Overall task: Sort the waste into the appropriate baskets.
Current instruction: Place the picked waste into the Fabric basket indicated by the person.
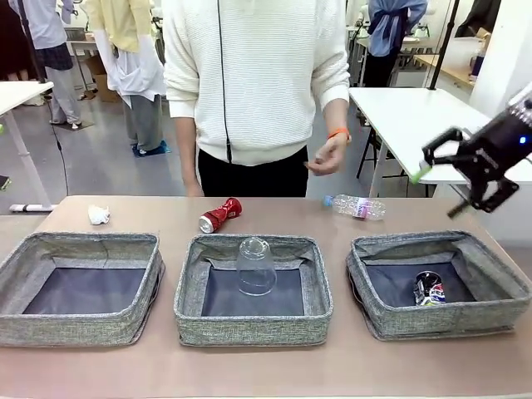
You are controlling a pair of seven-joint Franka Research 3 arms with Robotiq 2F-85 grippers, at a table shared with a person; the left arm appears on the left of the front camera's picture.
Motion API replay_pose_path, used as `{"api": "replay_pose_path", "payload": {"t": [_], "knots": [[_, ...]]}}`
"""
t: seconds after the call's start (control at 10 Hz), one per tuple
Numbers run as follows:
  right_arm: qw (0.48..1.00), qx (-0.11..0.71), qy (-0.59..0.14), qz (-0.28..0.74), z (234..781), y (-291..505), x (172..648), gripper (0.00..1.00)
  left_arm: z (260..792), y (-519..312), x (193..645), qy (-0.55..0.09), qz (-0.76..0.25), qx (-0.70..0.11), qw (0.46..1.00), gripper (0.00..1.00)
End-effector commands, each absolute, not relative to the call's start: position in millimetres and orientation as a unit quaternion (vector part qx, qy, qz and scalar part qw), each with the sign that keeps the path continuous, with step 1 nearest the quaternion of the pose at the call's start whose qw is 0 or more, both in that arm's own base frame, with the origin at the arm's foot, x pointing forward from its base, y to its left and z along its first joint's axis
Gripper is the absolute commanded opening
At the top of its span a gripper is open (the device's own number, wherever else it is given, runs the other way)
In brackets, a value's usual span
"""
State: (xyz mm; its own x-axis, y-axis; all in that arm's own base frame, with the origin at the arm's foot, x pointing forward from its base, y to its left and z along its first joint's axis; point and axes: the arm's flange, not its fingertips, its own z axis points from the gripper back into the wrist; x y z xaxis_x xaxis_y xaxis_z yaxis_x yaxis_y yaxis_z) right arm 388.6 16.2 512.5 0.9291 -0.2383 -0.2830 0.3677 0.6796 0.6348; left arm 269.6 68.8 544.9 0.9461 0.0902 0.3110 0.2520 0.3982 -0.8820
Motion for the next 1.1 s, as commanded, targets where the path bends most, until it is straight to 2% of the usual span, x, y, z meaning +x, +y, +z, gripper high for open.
{"api": "replay_pose_path", "payload": {"t": [0.0,0.1,0.2,0.3,0.5,0.6,1.0], "knots": [[0.768,0.609,0.188,-0.06,536.6,3.7,398.5,1.0,545.1,69.6,268.1,-0.156,-0.055,-0.549,0.819,1.0],[0.725,0.662,0.192,-0.005,538.3,0.6,396.9,1.0,545.1,69.6,268.1,-0.156,-0.055,-0.549,0.819,1.0],[0.716,0.668,0.198,0.027,531.8,-3.2,394.8,1.0,545.1,69.6,268.1,-0.156,-0.055,-0.549,0.819,1.0],[0.717,0.661,0.216,0.036,520.9,-7.7,392.9,1.0,545.1,69.6,268.1,-0.156,-0.055,-0.549,0.819,1.0],[0.77,0.604,0.203,0.02,497.8,-8.8,389.5,1.0,545.1,69.6,268.1,-0.156,-0.055,-0.549,0.819,1.0],[0.747,0.64,0.179,0.013,527.1,-1.6,382.6,1.0,545.1,69.6,268.1,-0.156,-0.055,-0.549,0.819,1.0],[0.747,0.64,0.179,0.013,527.1,-1.6,382.6,1.0,545.1,69.6,268.1,-0.156,-0.055,-0.549,0.819,1.0]]}}
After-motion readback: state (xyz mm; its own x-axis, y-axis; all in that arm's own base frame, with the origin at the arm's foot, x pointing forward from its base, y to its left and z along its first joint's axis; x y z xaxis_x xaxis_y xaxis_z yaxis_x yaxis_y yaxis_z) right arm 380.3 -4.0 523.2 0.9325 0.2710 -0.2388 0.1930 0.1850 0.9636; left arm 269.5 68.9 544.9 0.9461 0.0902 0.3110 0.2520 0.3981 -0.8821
